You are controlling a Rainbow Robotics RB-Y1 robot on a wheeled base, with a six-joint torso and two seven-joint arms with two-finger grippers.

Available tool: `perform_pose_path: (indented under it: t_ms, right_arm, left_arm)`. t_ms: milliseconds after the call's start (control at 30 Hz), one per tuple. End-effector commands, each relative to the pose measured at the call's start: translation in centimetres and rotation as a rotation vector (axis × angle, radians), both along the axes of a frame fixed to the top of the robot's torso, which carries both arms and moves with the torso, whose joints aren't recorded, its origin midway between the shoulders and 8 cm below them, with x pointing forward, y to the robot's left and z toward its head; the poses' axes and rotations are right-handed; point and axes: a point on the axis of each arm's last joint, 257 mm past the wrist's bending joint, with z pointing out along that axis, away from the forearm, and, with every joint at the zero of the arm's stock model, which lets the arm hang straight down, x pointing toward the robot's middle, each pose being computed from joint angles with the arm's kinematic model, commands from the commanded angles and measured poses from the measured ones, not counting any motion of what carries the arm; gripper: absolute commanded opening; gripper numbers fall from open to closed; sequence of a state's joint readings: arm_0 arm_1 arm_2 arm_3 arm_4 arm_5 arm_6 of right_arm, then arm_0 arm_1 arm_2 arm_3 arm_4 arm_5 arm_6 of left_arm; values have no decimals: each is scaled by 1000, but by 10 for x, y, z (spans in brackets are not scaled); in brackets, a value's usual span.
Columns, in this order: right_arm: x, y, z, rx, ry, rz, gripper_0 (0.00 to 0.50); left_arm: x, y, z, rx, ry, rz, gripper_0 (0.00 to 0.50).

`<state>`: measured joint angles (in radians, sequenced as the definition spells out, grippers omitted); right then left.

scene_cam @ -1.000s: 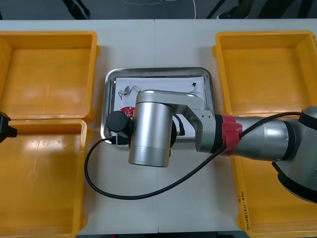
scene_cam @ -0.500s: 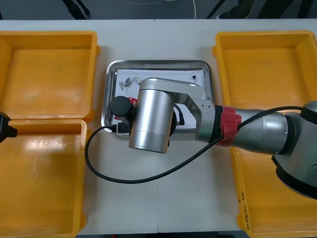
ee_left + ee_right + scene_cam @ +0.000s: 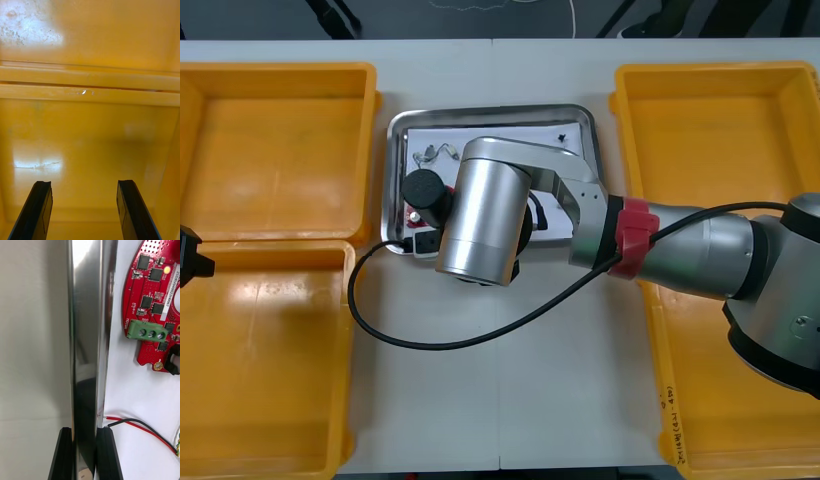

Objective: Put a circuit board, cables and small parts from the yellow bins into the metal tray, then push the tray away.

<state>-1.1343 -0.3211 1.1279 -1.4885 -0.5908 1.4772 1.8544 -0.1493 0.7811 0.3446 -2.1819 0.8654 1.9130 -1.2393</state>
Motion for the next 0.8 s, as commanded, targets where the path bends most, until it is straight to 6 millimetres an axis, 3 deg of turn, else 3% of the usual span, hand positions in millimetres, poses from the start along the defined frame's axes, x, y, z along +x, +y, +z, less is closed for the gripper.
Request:
perform_pose_path:
  t_ms: [33, 800]
  right_arm:
    - [16, 29, 36, 43, -59, 52, 0]
    - [58, 23, 59, 80, -96, 18, 0]
  left_arm:
    - [-6, 20, 12, 69, -14, 1, 500]
    - [-6, 20, 12, 69, -14, 1, 500]
